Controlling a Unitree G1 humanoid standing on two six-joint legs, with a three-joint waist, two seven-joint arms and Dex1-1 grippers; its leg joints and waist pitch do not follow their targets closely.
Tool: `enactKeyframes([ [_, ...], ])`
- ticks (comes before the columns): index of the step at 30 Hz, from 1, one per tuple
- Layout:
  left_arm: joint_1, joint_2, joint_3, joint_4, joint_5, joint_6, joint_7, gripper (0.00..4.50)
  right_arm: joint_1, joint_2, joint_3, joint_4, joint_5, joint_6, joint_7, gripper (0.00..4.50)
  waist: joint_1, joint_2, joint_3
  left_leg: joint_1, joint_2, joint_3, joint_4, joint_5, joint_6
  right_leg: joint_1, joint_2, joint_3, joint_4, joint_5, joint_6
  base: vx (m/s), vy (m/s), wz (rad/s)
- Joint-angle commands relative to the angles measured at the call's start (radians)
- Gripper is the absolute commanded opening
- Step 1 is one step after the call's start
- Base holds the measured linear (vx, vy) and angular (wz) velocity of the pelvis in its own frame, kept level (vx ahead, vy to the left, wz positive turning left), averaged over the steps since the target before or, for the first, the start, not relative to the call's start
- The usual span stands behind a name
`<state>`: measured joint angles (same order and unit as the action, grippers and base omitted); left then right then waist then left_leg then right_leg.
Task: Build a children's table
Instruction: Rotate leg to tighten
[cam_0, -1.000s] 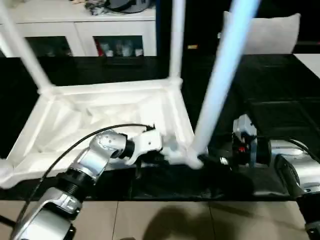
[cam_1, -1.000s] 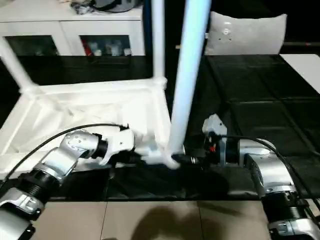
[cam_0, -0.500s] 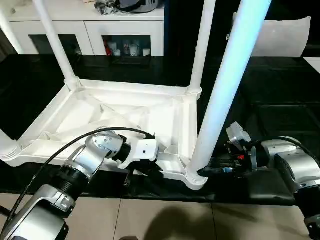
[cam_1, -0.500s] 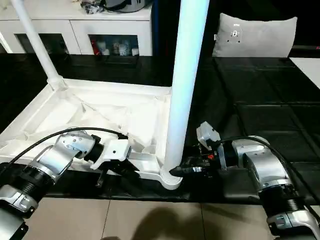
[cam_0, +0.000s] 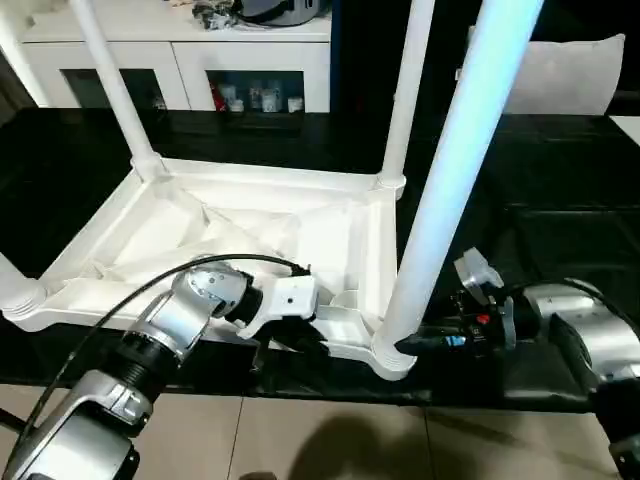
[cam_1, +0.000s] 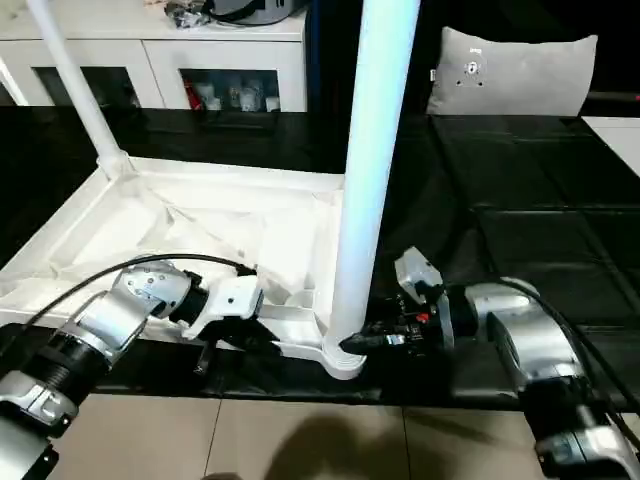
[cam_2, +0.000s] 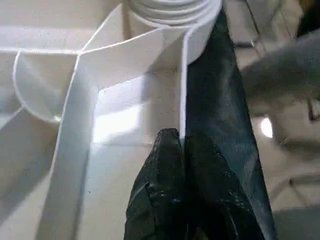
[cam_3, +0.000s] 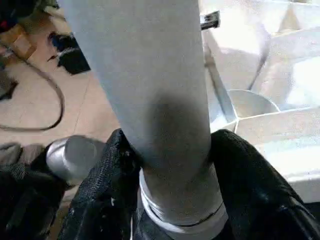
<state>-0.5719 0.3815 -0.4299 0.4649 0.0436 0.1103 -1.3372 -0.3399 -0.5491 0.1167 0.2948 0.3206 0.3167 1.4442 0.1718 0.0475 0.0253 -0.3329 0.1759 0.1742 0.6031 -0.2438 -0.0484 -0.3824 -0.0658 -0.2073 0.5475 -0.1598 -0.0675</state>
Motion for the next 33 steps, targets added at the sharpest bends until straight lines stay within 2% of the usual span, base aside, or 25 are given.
enactKeyframes([
  [1, 0.011, -0.062, 0.028, -0.033, -0.016, 0.083, 0.126, 0.00, 0.017, 0.033, 0.008, -0.076, 0.066, 0.054, -0.016, 1.96, -0.008, -0.023, -0.058, -0.001, 0.080, -0.026, -0.062, -0.008, 0.087, 0.058, -0.118, 0.083, -0.074, -0.353, 0.049, 0.000, 0.000, 0.00],
  [3, 0.016, -0.088, 0.043, -0.048, -0.022, 0.121, 0.169, 0.00, 0.029, 0.048, 0.007, -0.093, 0.065, 0.066, -0.051, 1.96, -0.012, -0.025, -0.057, -0.003, 0.075, -0.023, -0.062, -0.016, 0.085, 0.060, -0.117, 0.082, -0.079, -0.374, 0.062, 0.000, 0.000, 0.00],
  [5, 0.021, -0.134, 0.063, -0.070, -0.029, 0.182, 0.235, 0.00, 0.034, 0.090, 0.007, -0.096, 0.030, 0.066, -0.150, 1.96, -0.017, -0.026, -0.057, -0.005, 0.070, -0.022, -0.062, -0.017, 0.083, 0.061, -0.115, 0.080, -0.081, -0.387, 0.074, 0.000, 0.000, 0.00],
  [8, 0.019, -0.197, 0.080, -0.091, -0.022, 0.266, 0.321, 0.00, 0.015, 0.178, 0.005, -0.073, -0.044, 0.064, -0.341, 1.96, -0.048, -0.024, -0.056, -0.012, 0.061, -0.026, -0.062, -0.014, 0.071, 0.063, -0.110, 0.071, -0.085, -0.383, 0.085, 0.000, 0.000, 0.00],
  [11, 0.004, -0.250, 0.085, -0.076, 0.008, 0.294, 0.411, 0.00, -0.021, 0.277, -0.018, -0.021, -0.108, 0.064, -0.550, 1.92, -0.069, -0.022, -0.056, -0.012, 0.055, -0.026, -0.060, -0.020, 0.077, 0.062, -0.108, 0.070, -0.090, -0.387, 0.090, 0.000, 0.000, 0.00],
  [12, -0.004, -0.280, 0.088, -0.064, 0.023, 0.294, 0.462, 0.00, -0.038, 0.331, -0.036, 0.004, -0.128, 0.072, -0.660, 1.91, -0.089, -0.020, -0.054, -0.014, 0.055, -0.028, -0.061, -0.028, 0.073, 0.062, -0.105, 0.066, -0.095, -0.399, 0.088, 0.000, 0.000, 0.00],
  [14, -0.010, -0.321, 0.089, -0.060, 0.040, 0.288, 0.525, 0.00, -0.059, 0.409, -0.064, 0.036, -0.153, 0.096, -0.823, 1.91, -0.098, -0.016, -0.054, -0.010, 0.052, -0.029, -0.060, -0.039, 0.070, 0.060, -0.106, 0.063, -0.100, -0.414, 0.091, 0.000, 0.000, 0.00],
  [17, -0.009, -0.361, 0.086, -0.063, 0.054, 0.271, 0.584, 0.00, -0.080, 0.471, -0.090, 0.084, -0.172, 0.099, -0.955, 1.91, -0.112, -0.013, -0.056, -0.011, 0.060, -0.034, -0.062, -0.039, 0.076, 0.061, -0.110, 0.069, -0.095, -0.383, 0.079, 0.000, 0.000, 0.00],
  [18, -0.002, -0.371, 0.073, -0.074, 0.071, 0.279, 0.594, 0.00, -0.083, 0.481, -0.076, 0.099, -0.204, 0.045, -0.971, 1.91, -0.114, -0.007, -0.058, -0.011, 0.064, -0.036, -0.062, -0.034, 0.079, 0.061, -0.113, 0.071, -0.092, -0.360, 0.068, 0.000, 0.000, 0.00],
  [19, -0.001, -0.372, 0.068, -0.077, 0.078, 0.280, 0.596, 0.00, -0.082, 0.479, -0.073, 0.104, -0.211, 0.008, -0.965, 2.26, -0.113, -0.009, -0.061, -0.013, 0.065, -0.035, -0.060, -0.020, 0.090, 0.062, -0.117, 0.077, -0.084, -0.321, 0.055, 0.000, 0.000, 0.00],
  [20, 0.001, -0.373, 0.066, -0.079, 0.083, 0.283, 0.601, 0.00, -0.081, 0.480, -0.075, 0.106, -0.216, -0.016, -0.964, 2.26, -0.112, -0.010, -0.061, -0.014, 0.065, -0.035, -0.060, -0.017, 0.095, 0.063, -0.118, 0.078, -0.080, -0.309, 0.051, 0.000, 0.000, 0.00],
  [21, 0.001, -0.373, 0.066, -0.079, 0.083, 0.283, 0.601, 0.00, -0.081, 0.480, -0.075, 0.106, -0.216, -0.016, -0.964, 2.46, -0.109, -0.010, -0.061, -0.014, 0.066, -0.034, -0.060, -0.013, 0.101, 0.063, -0.119, 0.080, -0.079, -0.301, 0.045, 0.000, 0.000, 0.00],
  [23, 0.000, -0.366, 0.069, -0.074, 0.088, 0.284, 0.603, 0.00, -0.072, 0.477, -0.111, 0.086, -0.177, -0.017, -0.926, 2.70, -0.107, -0.008, -0.061, -0.014, 0.067, -0.035, -0.061, -0.002, 0.114, 0.064, -0.119, 0.082, -0.076, -0.284, 0.033, 0.000, 0.000, 0.00],
  [24, -0.003, -0.345, 0.072, -0.060, 0.094, 0.265, 0.595, 0.00, -0.058, 0.448, -0.138, 0.055, -0.139, -0.012, -0.867, 2.70, -0.106, -0.008, -0.060, -0.014, 0.068, -0.034, -0.061, -0.004, 0.120, 0.065, -0.119, 0.082, -0.076, -0.283, 0.030, 0.000, 0.000, 0.00],
  [27, -0.005, -0.321, 0.071, -0.040, 0.102, 0.216, 0.586, 0.00, -0.045, 0.407, -0.151, 0.031, -0.119, -0.008, -0.821, 2.93, -0.097, -0.008, -0.059, -0.013, 0.070, -0.034, -0.061, -0.008, 0.128, 0.064, -0.118, 0.083, -0.075, -0.285, 0.031, 0.000, 0.000, 0.00],
  [28, -0.003, -0.299, 0.076, -0.022, 0.099, 0.172, 0.564, 0.00, -0.032, 0.358, -0.152, 0.016, -0.108, -0.013, -0.759, 3.05, -0.096, -0.007, -0.060, -0.013, 0.069, -0.034, -0.060, -0.007, 0.128, 0.065, -0.118, 0.083, -0.075, -0.285, 0.031, 0.000, 0.000, 0.00],
  [31, 0.001, -0.229, 0.074, 0.018, 0.102, 0.087, 0.496, 0.00, -0.004, 0.231, -0.160, -0.007, -0.076, -0.036, -0.594, 3.31, -0.084, -0.010, -0.059, -0.013, 0.065, -0.030, -0.058, -0.016, 0.138, 0.066, -0.114, 0.083, -0.078, -0.299, 0.054, 0.000, 0.000, 0.00],
  [32, 0.002, -0.199, 0.063, 0.028, 0.109, 0.062, 0.463, 0.00, 0.007, 0.186, -0.151, -0.017, -0.072, -0.042, -0.530, 3.48, -0.075, -0.011, -0.058, -0.013, 0.060, -0.029, -0.058, -0.025, 0.145, 0.065, -0.111, 0.081, -0.079, -0.314, 0.075, 0.000, 0.000, 0.00],
  [33, 0.003, -0.182, 0.057, 0.032, 0.112, 0.057, 0.445, 0.00, 0.016, 0.158, -0.142, -0.028, -0.070, -0.045, -0.485, 3.48, -0.073, -0.011, -0.057, -0.014, 0.060, -0.028, -0.059, -0.030, 0.140, 0.065, -0.110, 0.079, -0.081, -0.327, 0.085, 0.000, 0.000, 0.00],
])
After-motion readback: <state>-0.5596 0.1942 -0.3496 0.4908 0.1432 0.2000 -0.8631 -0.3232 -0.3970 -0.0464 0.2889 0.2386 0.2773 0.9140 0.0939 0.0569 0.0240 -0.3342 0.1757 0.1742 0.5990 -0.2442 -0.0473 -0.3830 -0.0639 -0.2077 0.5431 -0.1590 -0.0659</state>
